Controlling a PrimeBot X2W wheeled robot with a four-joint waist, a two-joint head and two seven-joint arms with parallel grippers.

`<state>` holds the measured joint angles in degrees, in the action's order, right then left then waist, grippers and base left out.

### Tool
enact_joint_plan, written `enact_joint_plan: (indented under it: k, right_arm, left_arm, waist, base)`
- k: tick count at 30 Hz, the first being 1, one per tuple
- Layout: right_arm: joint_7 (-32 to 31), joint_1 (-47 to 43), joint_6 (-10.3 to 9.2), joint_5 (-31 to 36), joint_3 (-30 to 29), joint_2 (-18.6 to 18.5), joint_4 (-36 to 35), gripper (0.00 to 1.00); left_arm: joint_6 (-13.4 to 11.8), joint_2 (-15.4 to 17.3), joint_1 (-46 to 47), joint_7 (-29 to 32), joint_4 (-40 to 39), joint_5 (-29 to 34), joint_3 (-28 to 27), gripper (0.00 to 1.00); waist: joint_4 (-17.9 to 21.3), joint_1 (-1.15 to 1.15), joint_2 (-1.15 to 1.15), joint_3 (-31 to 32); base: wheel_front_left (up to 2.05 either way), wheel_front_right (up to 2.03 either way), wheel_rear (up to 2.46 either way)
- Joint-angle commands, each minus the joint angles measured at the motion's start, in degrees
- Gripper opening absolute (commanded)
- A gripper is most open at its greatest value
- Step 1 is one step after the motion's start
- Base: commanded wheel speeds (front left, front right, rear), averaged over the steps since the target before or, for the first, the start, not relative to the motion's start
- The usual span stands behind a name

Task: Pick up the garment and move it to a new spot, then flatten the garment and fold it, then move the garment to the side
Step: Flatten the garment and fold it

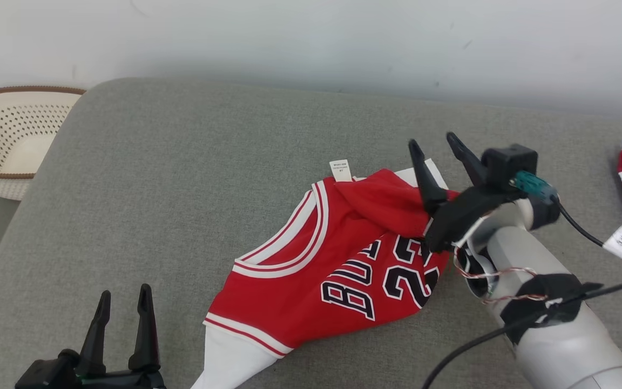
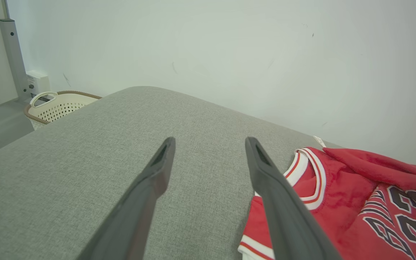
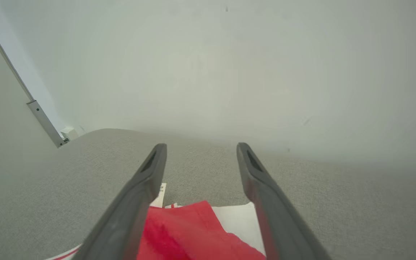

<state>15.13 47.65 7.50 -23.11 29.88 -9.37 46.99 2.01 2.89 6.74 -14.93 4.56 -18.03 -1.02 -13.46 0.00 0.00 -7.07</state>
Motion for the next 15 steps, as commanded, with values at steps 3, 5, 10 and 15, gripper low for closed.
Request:
enact_joint_plan:
  k: [3, 5, 10, 15]
  right_arm:
    - [0.1, -2.1, -0.02, -0.7, -0.1, -1.6, -1.7, 1.00]
    - [0.1, -4.3, -0.02, -2.0, 0.1, -2.8, -2.5, 1.00]
    - [0.1, -7.4, -0.02, -5.5, 1.7, -6.0, -3.5, 1.00]
    - [-0.1, -9.8, -0.02, -8.4, 3.8, -7.9, -4.7, 1.00]
  left_arm:
    - [0.3, 0.0, -1.0, -0.2, 0.0, 0.6, -0.4, 1.00]
    - [0.2, 0.0, -1.3, -0.2, -0.4, 0.7, -0.8, 1.00]
    - [-0.4, 0.0, -2.3, -0.2, -1.3, 0.7, -1.3, 1.00]
    - [-0.8, 0.0, -2.8, -0.2, -2.1, 0.6, -1.1, 1.00]
  waist:
    - [0.6, 0.00, 0.00, 0.6]
    - [0.8, 0.00, 0.00, 0.8]
    - [1.2, 0.00, 0.00, 0.9]
    - [1.4, 0.00, 0.00, 0.7]
  base:
    - [0.00, 0.00, 0.00]
    - [0.00, 0.00, 0.00]
    - [0.00, 0.00, 0.00]
    - [0.00, 0.00, 0.00]
